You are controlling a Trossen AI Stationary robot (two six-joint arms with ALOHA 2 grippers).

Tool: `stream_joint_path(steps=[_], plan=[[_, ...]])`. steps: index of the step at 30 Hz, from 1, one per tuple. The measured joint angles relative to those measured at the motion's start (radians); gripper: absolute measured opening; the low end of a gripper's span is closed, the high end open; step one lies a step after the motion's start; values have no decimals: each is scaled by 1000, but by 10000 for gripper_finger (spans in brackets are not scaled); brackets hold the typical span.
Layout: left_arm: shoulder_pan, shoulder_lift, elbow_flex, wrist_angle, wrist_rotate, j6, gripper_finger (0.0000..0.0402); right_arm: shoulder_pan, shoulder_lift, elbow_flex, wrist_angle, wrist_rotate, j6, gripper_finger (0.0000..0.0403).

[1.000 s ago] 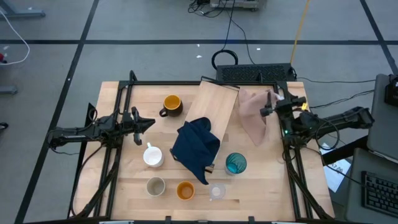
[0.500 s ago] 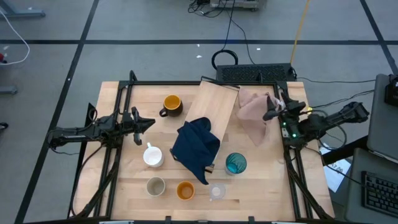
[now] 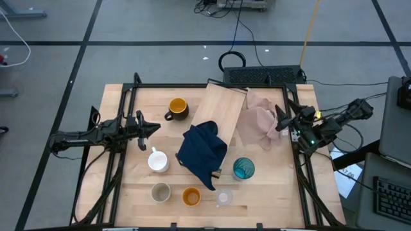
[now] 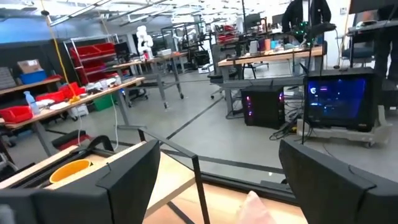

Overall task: Stack small to large cups/mugs on shelf
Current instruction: Remove the dark blue table napkin from the shelf

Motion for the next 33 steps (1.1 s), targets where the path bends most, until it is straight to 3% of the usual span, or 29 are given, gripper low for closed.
stream_joint_path(steps=[4, 12, 20, 24, 30, 33], plan=[[0, 0, 0, 0, 0, 0, 37, 2, 0, 0, -6, -64, -1, 320], [0, 0, 0, 4, 0, -27, 37, 91, 1, 0, -14, -475, 59, 320], [0, 0, -3, 23, 0, -28, 37, 160, 37, 7, -92, -687, 227, 320], [0, 0, -3, 27, 0, -29, 37, 164, 96, 75, -121, -711, 233, 320], [0, 0, -3, 29, 0, -30, 37, 155, 213, 199, -344, -705, 226, 320], [0, 0, -3, 30, 0, -30, 37, 132, 263, 218, -347, -703, 236, 320]])
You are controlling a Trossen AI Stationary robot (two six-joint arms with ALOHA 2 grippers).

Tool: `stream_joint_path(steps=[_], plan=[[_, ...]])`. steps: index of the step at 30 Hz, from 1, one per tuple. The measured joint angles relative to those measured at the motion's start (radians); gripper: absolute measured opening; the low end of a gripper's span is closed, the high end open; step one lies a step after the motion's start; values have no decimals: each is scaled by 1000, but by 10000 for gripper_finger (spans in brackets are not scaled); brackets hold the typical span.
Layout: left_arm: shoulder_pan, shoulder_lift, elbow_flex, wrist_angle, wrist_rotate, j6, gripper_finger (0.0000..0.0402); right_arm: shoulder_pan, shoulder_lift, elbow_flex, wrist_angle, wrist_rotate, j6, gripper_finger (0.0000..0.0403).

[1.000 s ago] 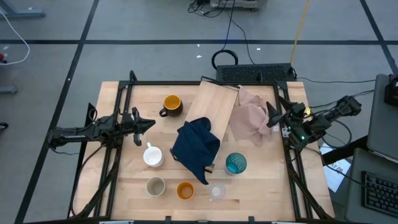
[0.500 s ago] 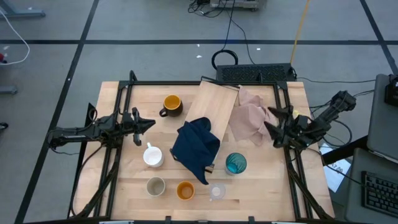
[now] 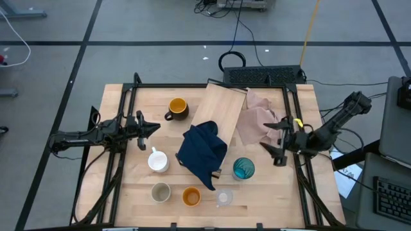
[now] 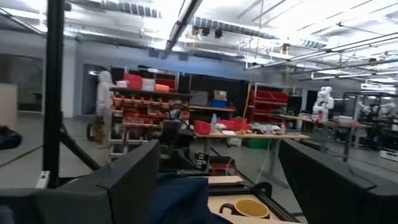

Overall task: Stack small to large cups/mugs on shelf
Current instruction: Remove the dark blue table napkin from the shelf

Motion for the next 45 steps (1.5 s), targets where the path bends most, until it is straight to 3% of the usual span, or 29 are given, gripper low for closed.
stream_joint_path(steps=[9, 13, 20, 24, 30, 37, 45], plan=[[0, 0, 0, 0, 0, 1, 37, -97, 111, 0, 1, -13, 90, 320], [0, 0, 0, 0, 0, 1, 37, -141, 155, 34, -32, -98, 141, 320], [0, 0, 0, 0, 0, 1, 37, -254, 258, 178, -322, -223, 277, 320], [0, 0, 0, -3, 0, 1, 37, -321, 342, 235, -347, -367, 300, 320], [0, 0, 0, -9, 0, 1, 37, -386, 446, 293, -418, -500, 362, 320], [0, 0, 0, -11, 0, 1, 37, -402, 531, 309, -488, -529, 400, 320], [0, 0, 0, -13, 0, 1, 37, -429, 537, 309, -589, -528, 425, 320]])
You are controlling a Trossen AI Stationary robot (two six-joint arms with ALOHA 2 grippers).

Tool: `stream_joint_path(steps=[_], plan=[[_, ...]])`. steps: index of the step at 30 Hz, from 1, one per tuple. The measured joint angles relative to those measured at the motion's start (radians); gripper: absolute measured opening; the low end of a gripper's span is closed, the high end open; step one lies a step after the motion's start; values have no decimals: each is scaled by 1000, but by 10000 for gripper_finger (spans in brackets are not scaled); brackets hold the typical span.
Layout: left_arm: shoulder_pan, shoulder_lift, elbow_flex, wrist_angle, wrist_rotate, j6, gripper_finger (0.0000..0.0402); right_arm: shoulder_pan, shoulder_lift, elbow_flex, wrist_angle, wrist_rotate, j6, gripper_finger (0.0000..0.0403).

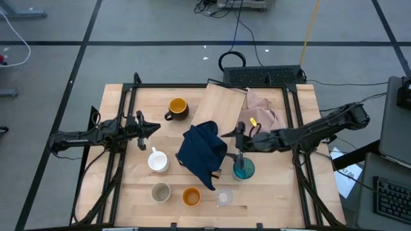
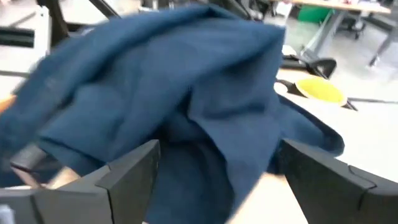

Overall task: Stack small to large cups/mugs on shelf
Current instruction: Remove the dark blue table napkin from the shelf

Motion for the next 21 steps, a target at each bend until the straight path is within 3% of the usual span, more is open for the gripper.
stream_joint_path(steps=[21], plan=[[0, 0, 1, -2, 0, 0, 37, -59, 66, -1, 4, -55, 24, 314]])
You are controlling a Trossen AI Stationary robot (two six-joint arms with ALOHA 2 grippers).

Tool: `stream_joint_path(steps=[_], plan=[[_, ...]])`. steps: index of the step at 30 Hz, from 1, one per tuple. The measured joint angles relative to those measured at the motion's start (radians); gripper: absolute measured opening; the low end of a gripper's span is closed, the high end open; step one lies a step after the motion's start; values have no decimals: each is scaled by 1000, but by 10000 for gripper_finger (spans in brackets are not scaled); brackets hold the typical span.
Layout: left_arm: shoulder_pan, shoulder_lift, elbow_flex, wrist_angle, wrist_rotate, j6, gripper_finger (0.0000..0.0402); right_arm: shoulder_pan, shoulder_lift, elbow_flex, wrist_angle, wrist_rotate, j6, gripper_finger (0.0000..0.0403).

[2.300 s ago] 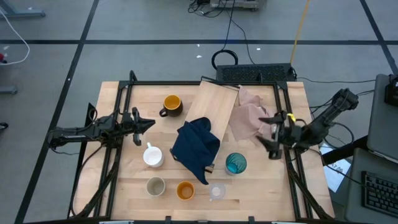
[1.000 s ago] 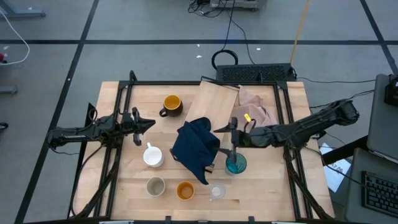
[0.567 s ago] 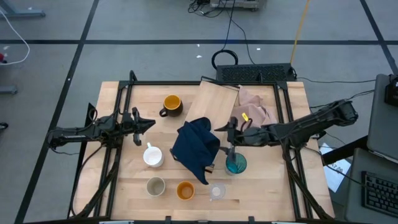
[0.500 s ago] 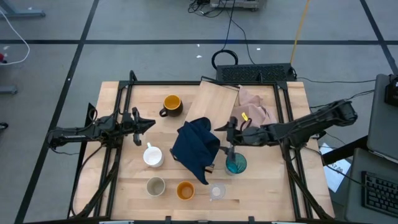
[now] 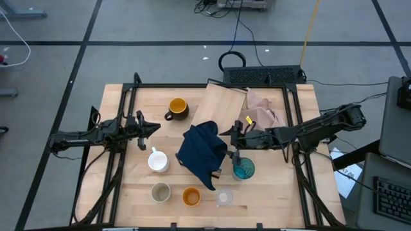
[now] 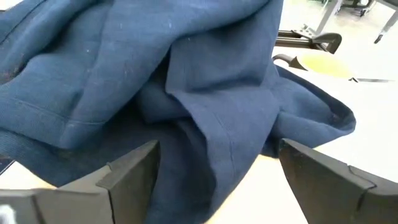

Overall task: Stack small to large cups/mugs on shelf
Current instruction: Remove the dark blue table napkin from the shelf

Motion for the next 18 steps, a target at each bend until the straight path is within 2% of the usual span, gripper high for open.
stream_joint_path(steps=[4, 8, 18], plan=[[0, 0, 0, 0, 0, 0, 37, 0, 0, 0, 2, 0, 5, 285], [0, 0, 0, 0, 0, 0, 37, 0, 0, 0, 34, 0, 6, 236], [0, 0, 0, -4, 0, 0, 37, 0, 0, 0, 59, 1, -11, 59]])
